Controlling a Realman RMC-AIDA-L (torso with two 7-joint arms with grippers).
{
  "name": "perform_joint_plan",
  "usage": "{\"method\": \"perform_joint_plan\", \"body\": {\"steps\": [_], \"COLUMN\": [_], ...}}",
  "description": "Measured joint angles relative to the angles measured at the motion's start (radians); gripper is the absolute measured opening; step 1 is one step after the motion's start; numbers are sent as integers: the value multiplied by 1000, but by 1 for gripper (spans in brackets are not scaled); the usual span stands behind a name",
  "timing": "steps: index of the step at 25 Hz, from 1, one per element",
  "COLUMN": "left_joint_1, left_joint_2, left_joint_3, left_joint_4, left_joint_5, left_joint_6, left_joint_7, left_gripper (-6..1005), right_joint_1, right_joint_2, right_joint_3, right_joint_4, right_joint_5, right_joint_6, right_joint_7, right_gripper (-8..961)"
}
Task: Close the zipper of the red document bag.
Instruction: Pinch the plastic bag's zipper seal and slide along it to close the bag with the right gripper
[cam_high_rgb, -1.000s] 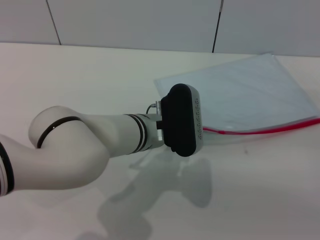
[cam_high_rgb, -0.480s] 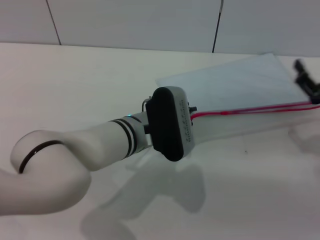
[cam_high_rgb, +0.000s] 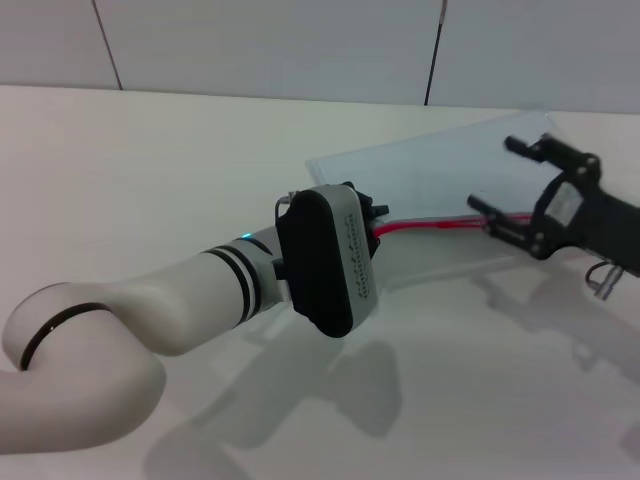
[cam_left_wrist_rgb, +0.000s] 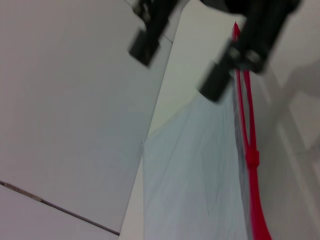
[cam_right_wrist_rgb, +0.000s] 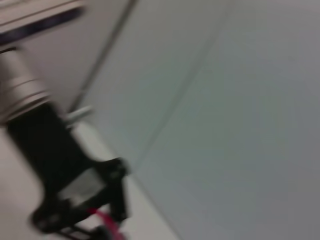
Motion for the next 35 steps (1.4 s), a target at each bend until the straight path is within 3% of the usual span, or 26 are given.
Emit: {"method": "perform_joint_plan", "body": {"steps": [8, 23, 35], "left_joint_1": [3, 8, 10], "left_joint_2": [2, 7, 9], "left_joint_3": [-6, -18, -17], "left_joint_4": [18, 81, 87], "left_joint_5": [-3, -8, -8], "left_joint_6": [27, 95, 95], "left_joint_7": [2, 3, 3], "left_gripper": [53, 62, 73], "right_joint_1": [36, 75, 81], "right_joint_2": [3, 5, 5], "right_joint_3": [-217, -275, -276], "right_joint_4": [-38, -40, -45], "right_joint_5": [-1, 2, 4], "right_joint_6": [-14, -65, -72], "right_joint_7": [-1, -2, -2], "right_gripper": [631, 590, 360]}}
